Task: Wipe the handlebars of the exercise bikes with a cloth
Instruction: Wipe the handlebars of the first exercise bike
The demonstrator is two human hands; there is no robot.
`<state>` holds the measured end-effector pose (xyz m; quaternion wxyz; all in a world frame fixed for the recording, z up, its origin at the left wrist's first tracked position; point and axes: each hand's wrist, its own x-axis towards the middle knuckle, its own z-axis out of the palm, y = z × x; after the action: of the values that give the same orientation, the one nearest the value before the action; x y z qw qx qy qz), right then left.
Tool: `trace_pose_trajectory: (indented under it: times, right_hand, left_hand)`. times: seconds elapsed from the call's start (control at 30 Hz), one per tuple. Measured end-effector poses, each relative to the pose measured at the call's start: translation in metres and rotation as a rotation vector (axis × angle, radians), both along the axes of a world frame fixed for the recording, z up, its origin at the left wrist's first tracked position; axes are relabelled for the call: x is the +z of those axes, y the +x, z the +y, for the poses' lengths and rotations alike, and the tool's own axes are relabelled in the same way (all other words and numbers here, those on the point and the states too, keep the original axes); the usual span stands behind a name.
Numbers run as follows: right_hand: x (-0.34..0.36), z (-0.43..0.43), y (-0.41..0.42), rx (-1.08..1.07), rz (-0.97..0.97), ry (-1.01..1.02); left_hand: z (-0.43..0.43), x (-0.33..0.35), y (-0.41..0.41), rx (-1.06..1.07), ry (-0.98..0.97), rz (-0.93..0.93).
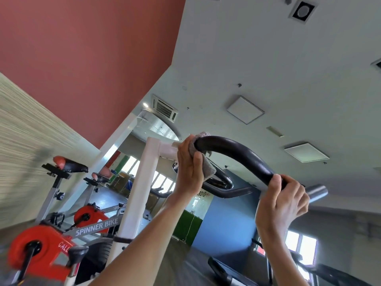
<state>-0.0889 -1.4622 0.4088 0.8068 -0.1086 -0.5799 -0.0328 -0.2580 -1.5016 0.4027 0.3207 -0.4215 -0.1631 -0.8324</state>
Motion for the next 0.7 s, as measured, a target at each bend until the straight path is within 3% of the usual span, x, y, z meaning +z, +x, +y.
trace_pose_trajectory:
  times: [0.07,0.2,0.37,0.53,0.63,0.7]
  right_hand:
    - [0.001,0.001,-0.001,-0.002,0.007,0.006]
    - [0.001,0.004,-0.003,-0.002,-0.021,0.004]
    - [0.001,0.012,0.011,-0.003,-0.154,0.070]
    - [0.005,0.024,0.031,0.037,-0.305,0.198]
    - [0.016,0.052,0.056,-0.038,-0.423,0.304]
    - [0.019,0.065,0.058,-0.171,-0.343,0.315]
  left_hand:
    - [-0.006,-0.001,0.014,0.046,0.032,0.038]
    - [-0.015,0.010,0.032,0.348,0.163,0.079]
    - [-0.017,0.003,0.010,0.262,0.036,0.066]
    - [-0.038,0.012,0.050,0.847,0.138,0.197]
    - [-0.046,0.007,0.053,0.975,0.092,0.254]
    - [-0.049,0.004,0.064,1.077,0.003,0.305]
